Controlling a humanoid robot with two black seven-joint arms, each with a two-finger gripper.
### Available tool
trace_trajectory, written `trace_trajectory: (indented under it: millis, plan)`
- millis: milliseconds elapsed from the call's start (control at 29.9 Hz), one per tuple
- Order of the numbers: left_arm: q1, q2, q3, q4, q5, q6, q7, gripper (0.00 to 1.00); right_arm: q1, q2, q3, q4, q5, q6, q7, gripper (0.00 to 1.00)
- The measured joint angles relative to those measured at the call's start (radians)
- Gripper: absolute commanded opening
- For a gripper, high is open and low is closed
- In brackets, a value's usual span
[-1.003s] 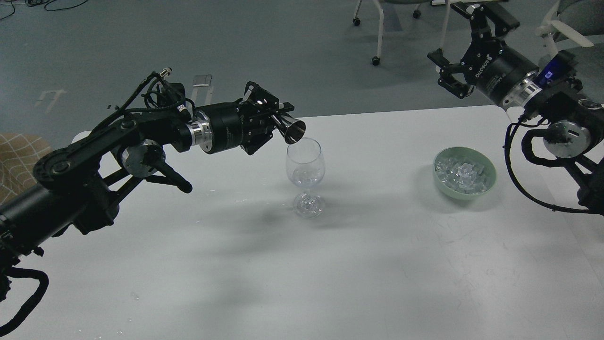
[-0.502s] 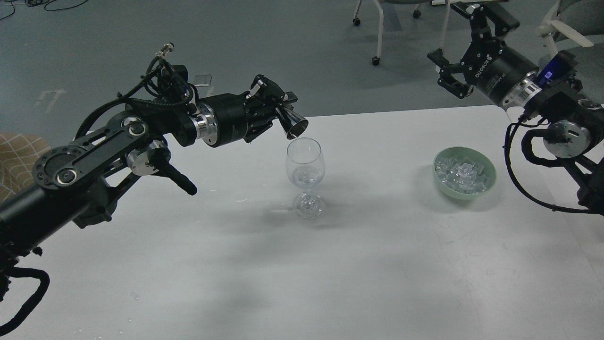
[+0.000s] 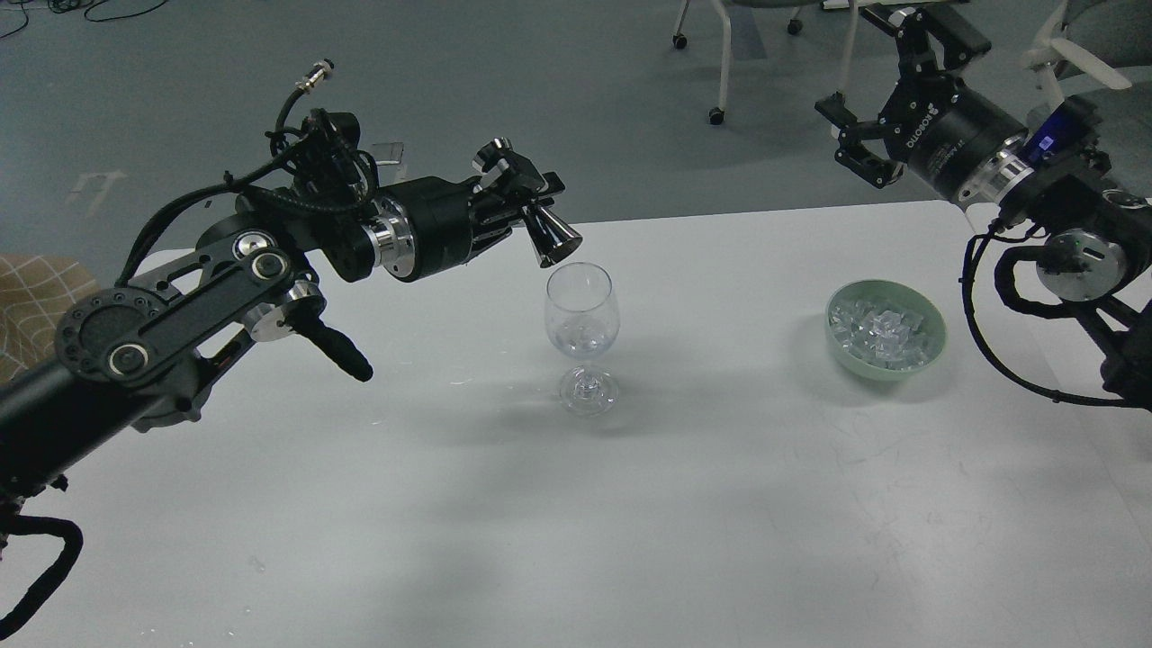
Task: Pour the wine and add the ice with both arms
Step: 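Return the jigger upright and set it down beside the glass with the left gripper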
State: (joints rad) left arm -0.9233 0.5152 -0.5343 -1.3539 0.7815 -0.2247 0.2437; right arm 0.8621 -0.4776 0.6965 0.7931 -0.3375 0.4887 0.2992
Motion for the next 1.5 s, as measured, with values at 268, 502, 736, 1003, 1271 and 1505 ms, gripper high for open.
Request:
trace_trajectory:
  millis: [268, 502, 736, 1003, 1271, 1505]
  plan:
    - [0.102, -0.018, -0.216, 0.031, -0.405, 0.006, 0.158, 0.04, -0.002, -0.001, 0.0, 0.0, 0.0, 0.0, 0.0, 1.0]
    - [0.286, -0.006, -0.45, 0.059, -0.677, 0.008, 0.236, 0.06, -0.002, -0.001, 0.0, 0.0, 0.0, 0.0, 0.0, 1.0]
    - [0.555, -0.035, -0.738, 0.059, -0.935, 0.048, 0.245, 0.07, -0.006, -0.001, 0.0, 0.0, 0.0, 0.0, 0.0, 1.0]
    - [0.75, -0.124, -0.882, 0.056, -0.987, 0.048, 0.245, 0.1, -0.015, 0.002, 0.0, 0.0, 0.0, 0.0, 0.0, 1.0]
    - [0.813, -0.175, -0.899, 0.103, -0.976, 0.041, 0.245, 0.14, -0.018, 0.001, 0.0, 0.0, 0.0, 0.0, 0.0, 1.0]
    - [0.819, -0.172, -0.899, 0.193, -0.969, -0.004, 0.245, 0.17, -0.023, 0.001, 0.0, 0.0, 0.0, 0.0, 0.0, 1.0]
